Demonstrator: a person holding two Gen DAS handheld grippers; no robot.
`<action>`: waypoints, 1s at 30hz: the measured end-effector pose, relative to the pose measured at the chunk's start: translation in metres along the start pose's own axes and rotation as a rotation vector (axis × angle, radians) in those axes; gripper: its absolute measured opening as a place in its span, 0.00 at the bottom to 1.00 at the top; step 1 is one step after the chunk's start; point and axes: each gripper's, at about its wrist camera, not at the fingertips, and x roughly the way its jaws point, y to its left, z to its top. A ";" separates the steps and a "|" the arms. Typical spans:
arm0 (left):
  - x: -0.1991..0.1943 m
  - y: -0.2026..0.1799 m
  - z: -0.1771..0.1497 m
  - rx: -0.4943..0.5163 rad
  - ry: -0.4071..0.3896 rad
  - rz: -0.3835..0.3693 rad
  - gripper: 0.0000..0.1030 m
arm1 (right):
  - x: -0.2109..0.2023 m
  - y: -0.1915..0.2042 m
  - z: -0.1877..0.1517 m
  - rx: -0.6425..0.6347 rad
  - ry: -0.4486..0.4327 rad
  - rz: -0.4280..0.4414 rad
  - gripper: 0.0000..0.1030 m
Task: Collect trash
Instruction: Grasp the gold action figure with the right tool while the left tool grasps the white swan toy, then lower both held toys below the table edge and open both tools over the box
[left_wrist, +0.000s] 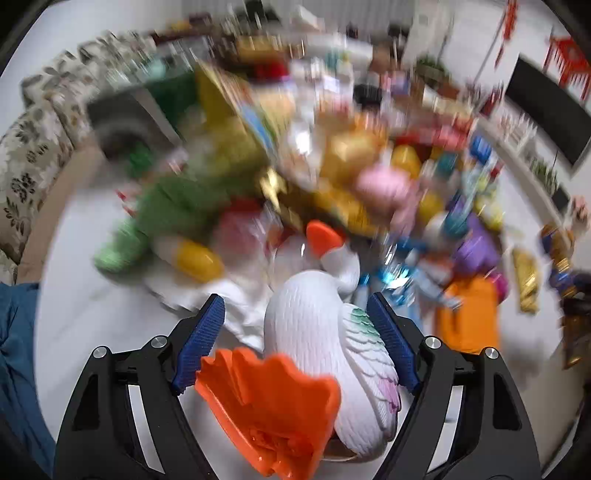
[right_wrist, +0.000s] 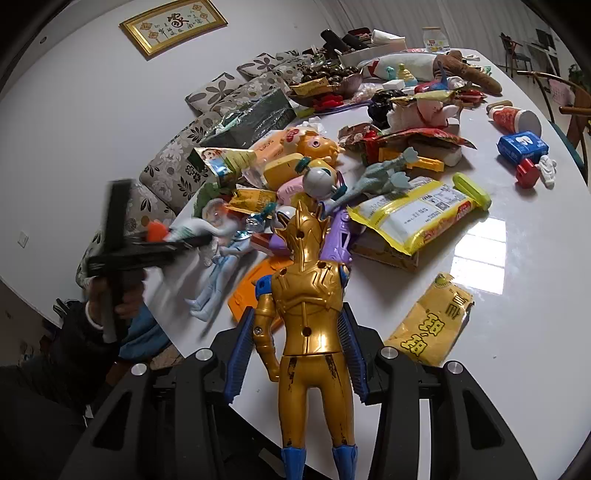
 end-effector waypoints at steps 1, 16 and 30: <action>-0.020 0.002 0.001 -0.011 -0.066 -0.023 0.75 | -0.001 0.001 0.001 0.001 -0.004 0.002 0.43; -0.157 -0.085 -0.095 0.251 -0.304 -0.143 0.75 | -0.037 0.073 -0.057 -0.046 0.016 0.185 0.43; 0.020 -0.076 -0.238 0.384 0.141 -0.107 0.78 | 0.075 0.056 -0.173 -0.193 0.324 0.080 0.66</action>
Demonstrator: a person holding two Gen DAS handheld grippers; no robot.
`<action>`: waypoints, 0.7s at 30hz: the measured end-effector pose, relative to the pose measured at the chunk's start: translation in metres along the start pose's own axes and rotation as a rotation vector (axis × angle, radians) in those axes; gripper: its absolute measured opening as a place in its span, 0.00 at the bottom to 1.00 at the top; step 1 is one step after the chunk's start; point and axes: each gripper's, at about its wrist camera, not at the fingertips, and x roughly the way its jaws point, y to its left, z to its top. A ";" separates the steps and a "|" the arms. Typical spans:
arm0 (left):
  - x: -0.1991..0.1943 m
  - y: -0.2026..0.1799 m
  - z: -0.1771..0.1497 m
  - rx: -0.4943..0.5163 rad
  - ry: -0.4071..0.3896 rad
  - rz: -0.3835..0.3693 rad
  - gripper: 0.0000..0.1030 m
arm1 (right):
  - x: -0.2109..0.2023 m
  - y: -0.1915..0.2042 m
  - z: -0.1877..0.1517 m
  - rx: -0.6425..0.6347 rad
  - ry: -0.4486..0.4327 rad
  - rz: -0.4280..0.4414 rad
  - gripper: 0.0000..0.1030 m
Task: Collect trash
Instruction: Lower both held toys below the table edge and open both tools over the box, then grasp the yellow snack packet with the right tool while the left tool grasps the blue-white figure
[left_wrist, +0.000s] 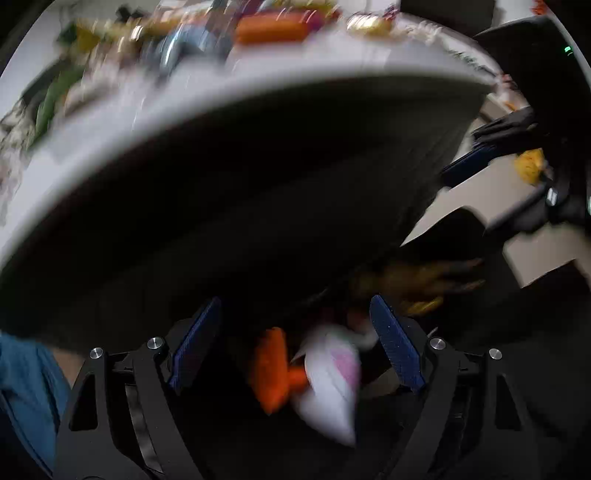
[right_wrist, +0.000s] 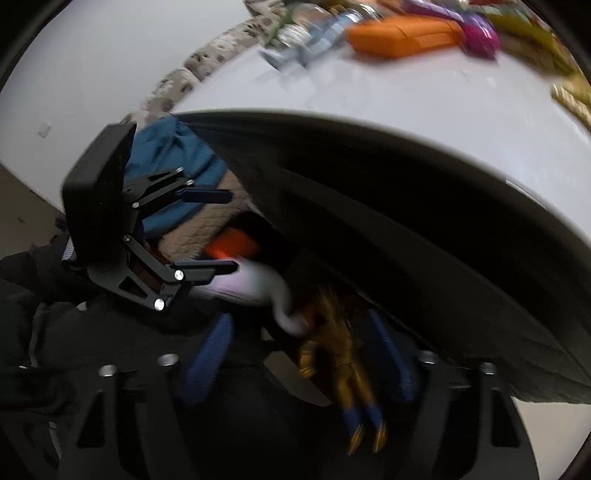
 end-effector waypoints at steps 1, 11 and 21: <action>0.000 0.004 0.000 -0.021 0.002 0.003 0.78 | -0.008 -0.004 -0.001 0.018 -0.016 -0.011 0.66; -0.094 0.034 0.100 -0.098 -0.347 0.092 0.87 | -0.143 -0.066 0.047 0.168 -0.387 -0.432 0.83; -0.080 0.046 0.136 -0.265 -0.306 0.186 0.87 | -0.101 -0.118 0.111 0.145 -0.280 -0.467 0.14</action>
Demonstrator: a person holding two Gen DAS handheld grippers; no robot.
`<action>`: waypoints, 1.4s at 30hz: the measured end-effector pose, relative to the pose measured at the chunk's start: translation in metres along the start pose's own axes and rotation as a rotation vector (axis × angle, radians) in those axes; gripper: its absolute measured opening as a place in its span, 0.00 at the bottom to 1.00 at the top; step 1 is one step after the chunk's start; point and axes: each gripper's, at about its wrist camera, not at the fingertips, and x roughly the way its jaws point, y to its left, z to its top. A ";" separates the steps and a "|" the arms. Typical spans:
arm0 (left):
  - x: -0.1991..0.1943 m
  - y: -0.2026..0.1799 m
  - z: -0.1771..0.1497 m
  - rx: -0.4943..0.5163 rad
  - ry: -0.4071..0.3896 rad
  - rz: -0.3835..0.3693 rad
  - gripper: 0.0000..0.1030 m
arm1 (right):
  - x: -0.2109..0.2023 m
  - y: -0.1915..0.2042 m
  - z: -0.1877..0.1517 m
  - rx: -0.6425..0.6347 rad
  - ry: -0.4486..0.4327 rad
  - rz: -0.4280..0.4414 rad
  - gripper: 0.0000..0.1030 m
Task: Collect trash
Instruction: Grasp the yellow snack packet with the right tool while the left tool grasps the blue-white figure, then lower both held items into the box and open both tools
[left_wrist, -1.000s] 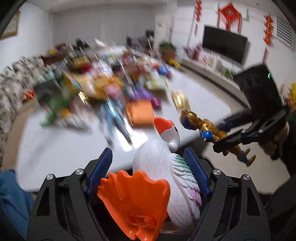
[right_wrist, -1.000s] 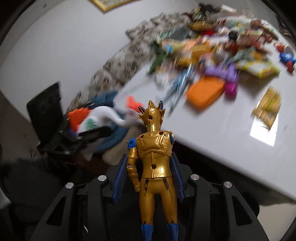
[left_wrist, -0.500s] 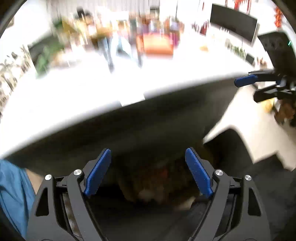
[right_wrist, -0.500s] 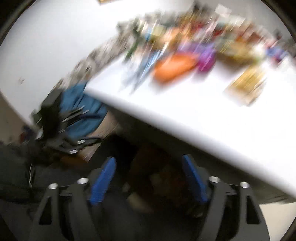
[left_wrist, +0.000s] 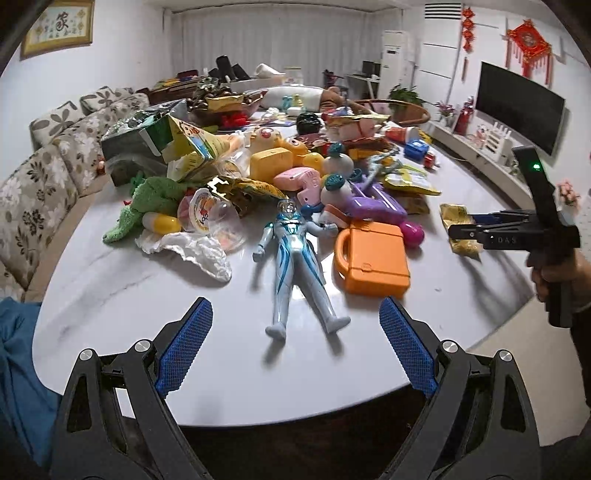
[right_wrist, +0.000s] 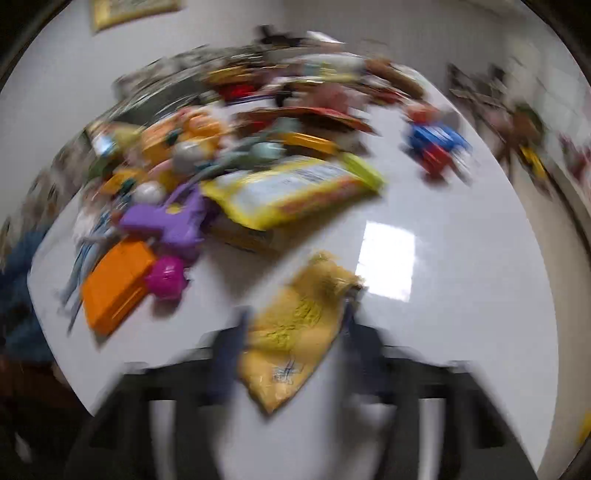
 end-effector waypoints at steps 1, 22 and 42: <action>0.003 -0.003 0.001 0.001 0.001 0.017 0.87 | 0.000 0.004 -0.001 -0.031 0.005 0.031 0.06; 0.077 0.026 0.034 -0.091 0.105 0.016 0.49 | -0.026 -0.001 -0.023 0.057 -0.056 0.205 0.00; -0.082 -0.004 -0.112 0.298 -0.011 -0.316 0.50 | -0.094 0.137 -0.106 0.134 0.069 0.235 0.00</action>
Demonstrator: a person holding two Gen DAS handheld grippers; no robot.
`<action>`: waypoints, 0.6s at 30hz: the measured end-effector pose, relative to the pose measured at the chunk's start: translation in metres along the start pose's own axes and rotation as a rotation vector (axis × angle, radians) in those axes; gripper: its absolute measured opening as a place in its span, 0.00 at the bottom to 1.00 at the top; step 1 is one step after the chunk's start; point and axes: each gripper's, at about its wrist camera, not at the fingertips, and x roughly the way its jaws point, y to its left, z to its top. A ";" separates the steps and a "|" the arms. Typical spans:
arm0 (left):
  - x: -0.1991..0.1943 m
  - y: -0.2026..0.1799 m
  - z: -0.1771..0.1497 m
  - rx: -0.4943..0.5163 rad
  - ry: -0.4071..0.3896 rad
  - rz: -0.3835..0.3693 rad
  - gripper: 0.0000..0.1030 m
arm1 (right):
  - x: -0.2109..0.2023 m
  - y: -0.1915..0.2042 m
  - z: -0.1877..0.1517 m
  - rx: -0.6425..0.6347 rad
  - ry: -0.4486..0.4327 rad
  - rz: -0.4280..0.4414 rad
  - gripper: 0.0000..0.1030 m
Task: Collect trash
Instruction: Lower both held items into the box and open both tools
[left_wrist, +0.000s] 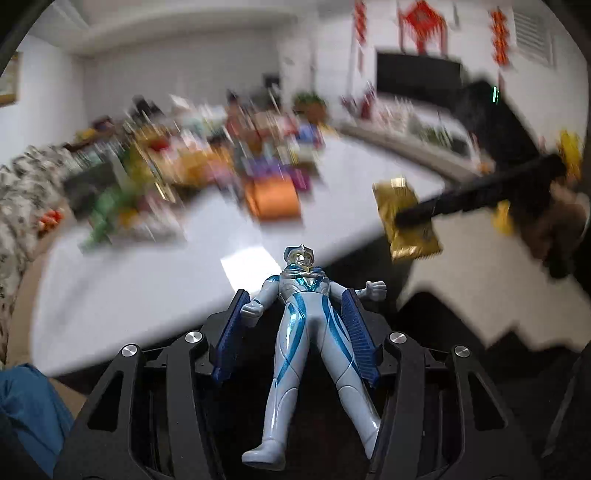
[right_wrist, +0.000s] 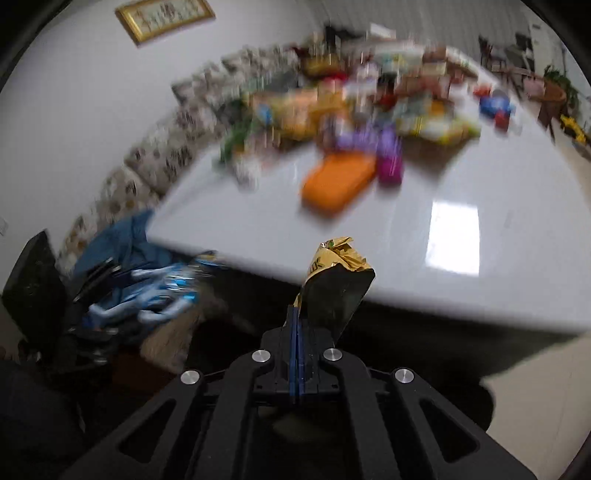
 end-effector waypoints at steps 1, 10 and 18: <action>0.014 0.000 -0.010 0.002 0.045 -0.023 0.50 | 0.016 -0.001 -0.011 0.021 0.041 -0.005 0.03; 0.123 0.010 -0.080 -0.057 0.294 -0.071 0.78 | 0.082 -0.012 -0.056 -0.005 0.175 -0.162 0.56; 0.082 0.027 -0.056 -0.191 0.147 -0.025 0.81 | 0.048 0.020 0.064 -0.033 -0.187 -0.216 0.82</action>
